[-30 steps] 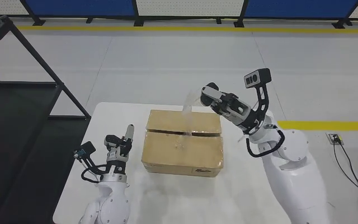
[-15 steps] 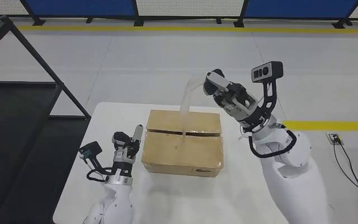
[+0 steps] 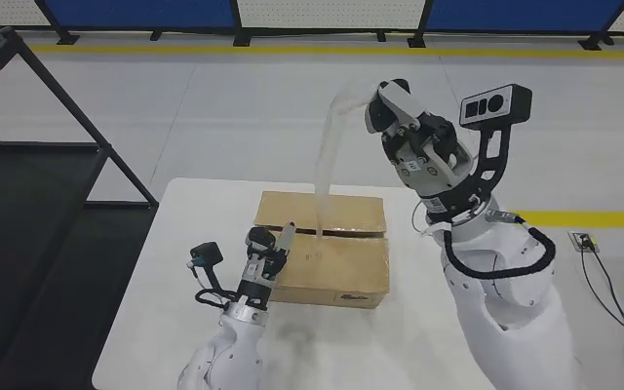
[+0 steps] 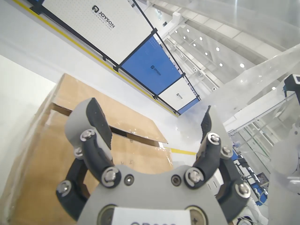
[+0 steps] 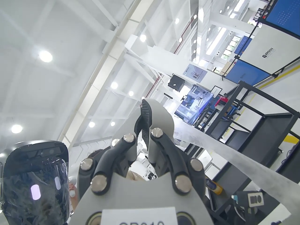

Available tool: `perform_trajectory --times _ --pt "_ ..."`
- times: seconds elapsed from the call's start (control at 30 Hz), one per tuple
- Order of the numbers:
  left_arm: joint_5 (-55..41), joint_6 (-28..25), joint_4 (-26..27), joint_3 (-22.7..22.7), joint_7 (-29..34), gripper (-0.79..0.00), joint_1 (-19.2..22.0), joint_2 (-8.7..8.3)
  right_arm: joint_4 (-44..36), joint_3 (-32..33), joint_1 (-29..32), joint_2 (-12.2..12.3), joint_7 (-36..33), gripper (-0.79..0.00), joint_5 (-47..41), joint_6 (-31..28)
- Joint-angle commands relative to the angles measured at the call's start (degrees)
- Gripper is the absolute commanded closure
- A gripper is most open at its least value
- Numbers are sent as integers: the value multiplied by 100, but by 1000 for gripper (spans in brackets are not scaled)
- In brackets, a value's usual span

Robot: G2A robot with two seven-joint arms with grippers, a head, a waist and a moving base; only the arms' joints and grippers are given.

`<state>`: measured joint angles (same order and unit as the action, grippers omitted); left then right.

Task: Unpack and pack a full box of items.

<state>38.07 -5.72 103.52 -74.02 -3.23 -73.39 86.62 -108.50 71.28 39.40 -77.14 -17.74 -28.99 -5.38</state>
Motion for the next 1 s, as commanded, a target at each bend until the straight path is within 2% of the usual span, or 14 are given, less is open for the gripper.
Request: perform_trajectory --times 0.0,0.33,0.4,0.47,0.5,0.67,0.73,0.83,0.97 --pt "-310 -128 -86 35 82 -785 44 8 -48 -9 -27 -11 86 0 -3 43" --pt "-1714 -784 -279 47 1228 -785 284 -24 -210 -1 -33 -44 267 0 23 162" --pt "-2131 -878 -296 6 1505 -680 312 -36 -221 3 -27 -50 284 0 26 182" --pt "-2477 -916 -328 -53 1753 -493 351 -51 -227 5 -21 -54 289 0 32 202" --pt "-2650 -923 -349 -83 1863 -428 373 -57 -225 8 -18 -56 288 0 35 206" --pt "-3231 -826 -529 -175 2460 -437 577 -96 -192 67 -12 -63 221 0 -46 227" --pt "-3416 -769 -621 -157 2734 -465 675 -109 -189 89 0 -65 200 0 -70 227" --pt "-3623 -730 -747 -151 3021 -449 809 -128 -196 122 19 -67 179 0 -79 227" --pt "-4015 -704 -903 -124 3379 -468 955 -147 -201 175 54 -68 153 0 -89 234"
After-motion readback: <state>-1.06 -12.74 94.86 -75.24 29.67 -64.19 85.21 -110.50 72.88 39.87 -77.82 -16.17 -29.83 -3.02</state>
